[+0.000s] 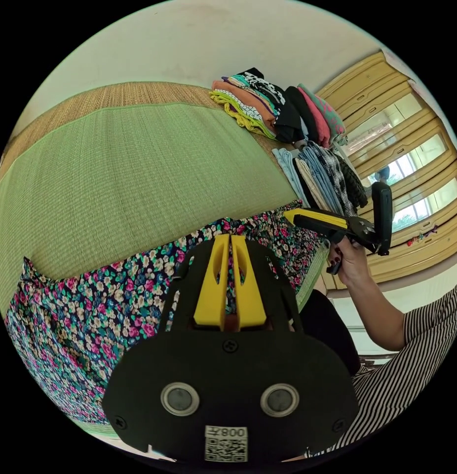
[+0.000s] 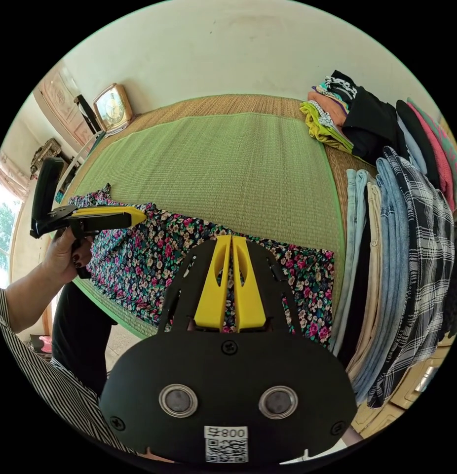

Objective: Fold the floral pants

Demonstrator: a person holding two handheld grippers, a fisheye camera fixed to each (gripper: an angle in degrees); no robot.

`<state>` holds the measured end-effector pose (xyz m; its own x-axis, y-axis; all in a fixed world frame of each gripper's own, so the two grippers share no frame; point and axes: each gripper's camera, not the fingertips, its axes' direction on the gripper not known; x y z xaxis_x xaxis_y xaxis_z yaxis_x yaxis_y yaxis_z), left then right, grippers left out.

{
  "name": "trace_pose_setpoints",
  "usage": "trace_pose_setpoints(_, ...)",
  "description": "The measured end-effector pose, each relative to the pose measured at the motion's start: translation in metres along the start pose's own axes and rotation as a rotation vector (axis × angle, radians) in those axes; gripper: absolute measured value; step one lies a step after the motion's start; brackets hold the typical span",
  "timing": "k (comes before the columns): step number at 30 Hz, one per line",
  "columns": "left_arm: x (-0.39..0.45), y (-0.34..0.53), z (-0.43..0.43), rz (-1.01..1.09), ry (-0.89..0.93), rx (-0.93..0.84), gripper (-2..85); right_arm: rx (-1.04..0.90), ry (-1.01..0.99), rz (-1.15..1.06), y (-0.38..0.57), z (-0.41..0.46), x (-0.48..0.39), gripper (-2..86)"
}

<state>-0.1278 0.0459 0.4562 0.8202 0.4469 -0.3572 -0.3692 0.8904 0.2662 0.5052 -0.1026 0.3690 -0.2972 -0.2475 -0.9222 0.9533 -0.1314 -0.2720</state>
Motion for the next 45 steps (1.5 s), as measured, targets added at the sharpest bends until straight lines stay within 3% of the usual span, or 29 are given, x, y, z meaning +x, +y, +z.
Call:
trace_pose_setpoints(3, -0.003, -0.009, 0.026, -0.034, -0.017, -0.055, 2.5, -0.053, -0.003, 0.013, 0.001, 0.015, 0.009, 0.8)
trace_pose_setpoints(13, 0.025, 0.011, 0.035, -0.016, 0.074, 0.017, 6.4, -0.01, -0.081, 0.035, 0.037, -0.012, 0.034, 5.8)
trace_pose_setpoints(20, 0.062, 0.032, 0.086, 0.061, 0.042, -0.152, 4.6, -0.144, -0.064, -0.029, 0.098, -0.008, 0.021, 3.7)
trace_pose_setpoints(34, 0.101, 0.005, 0.134, 0.054, 0.054, -0.165, 2.6, -0.118, -0.08, 0.056, 0.132, -0.023, 0.049, 0.2)
trace_pose_setpoints(45, 0.162, -0.061, 0.173, 0.248, 0.128, -0.157, 5.2, 0.004, 0.024, 0.379, 0.189, -0.058, 0.117, 4.7)
